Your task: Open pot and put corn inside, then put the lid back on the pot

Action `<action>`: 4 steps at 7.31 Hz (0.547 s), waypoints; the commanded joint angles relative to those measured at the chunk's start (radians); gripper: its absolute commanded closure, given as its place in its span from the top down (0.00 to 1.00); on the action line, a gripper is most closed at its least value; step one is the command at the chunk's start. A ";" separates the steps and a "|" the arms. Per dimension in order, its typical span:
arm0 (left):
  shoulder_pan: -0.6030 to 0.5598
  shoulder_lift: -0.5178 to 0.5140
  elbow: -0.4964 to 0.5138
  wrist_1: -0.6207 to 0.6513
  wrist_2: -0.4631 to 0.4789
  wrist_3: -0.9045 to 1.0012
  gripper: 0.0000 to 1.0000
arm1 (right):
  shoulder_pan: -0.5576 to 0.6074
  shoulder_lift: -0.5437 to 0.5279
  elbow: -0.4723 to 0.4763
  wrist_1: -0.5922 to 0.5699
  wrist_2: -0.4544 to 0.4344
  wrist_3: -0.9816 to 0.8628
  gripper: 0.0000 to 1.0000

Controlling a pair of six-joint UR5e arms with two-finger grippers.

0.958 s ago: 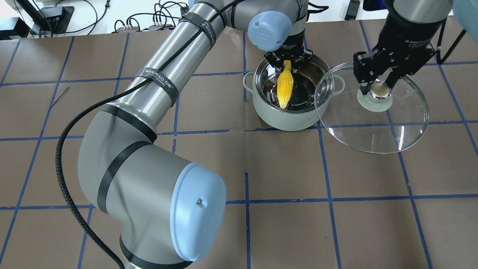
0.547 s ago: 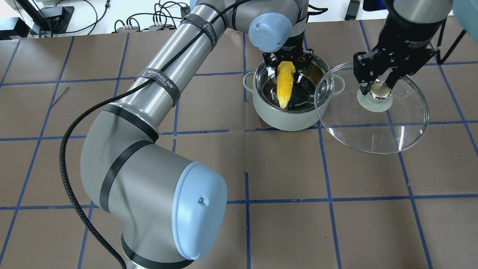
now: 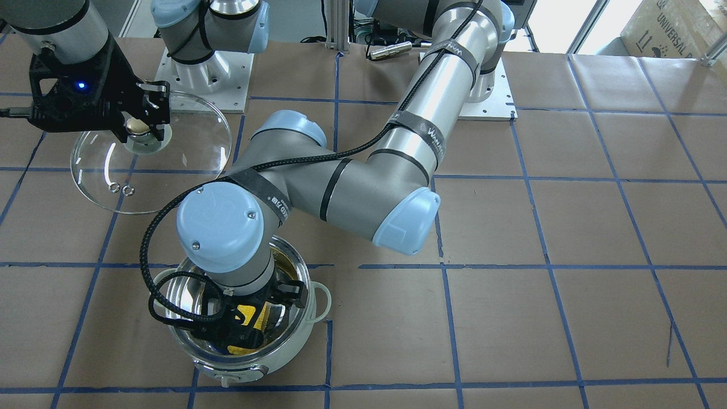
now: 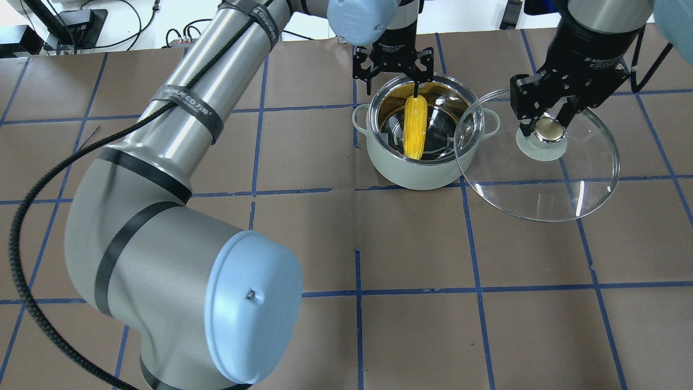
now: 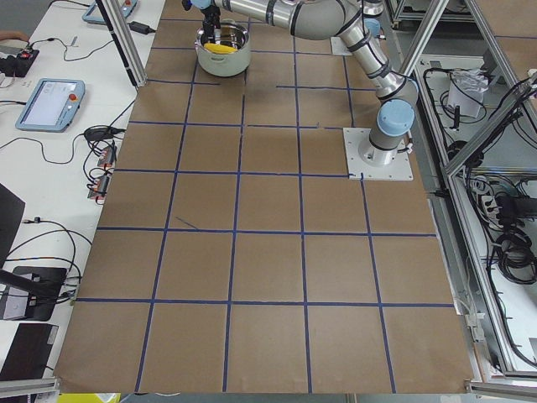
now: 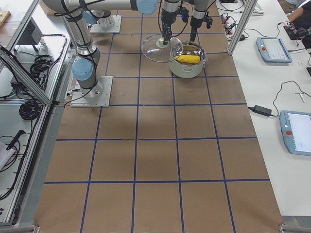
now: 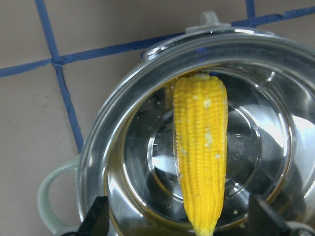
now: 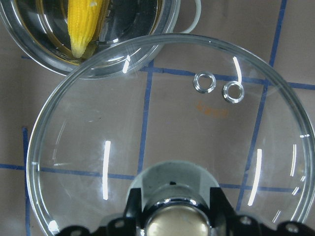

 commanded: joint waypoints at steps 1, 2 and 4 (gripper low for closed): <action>0.070 0.090 -0.019 -0.060 0.001 0.057 1.00 | 0.022 0.044 -0.017 -0.042 0.013 0.009 0.33; 0.093 0.145 -0.077 -0.078 0.003 0.072 1.00 | 0.052 0.076 -0.019 -0.100 0.014 0.009 0.33; 0.177 0.315 -0.314 -0.060 -0.002 0.104 1.00 | 0.114 0.177 -0.051 -0.197 0.017 0.014 0.33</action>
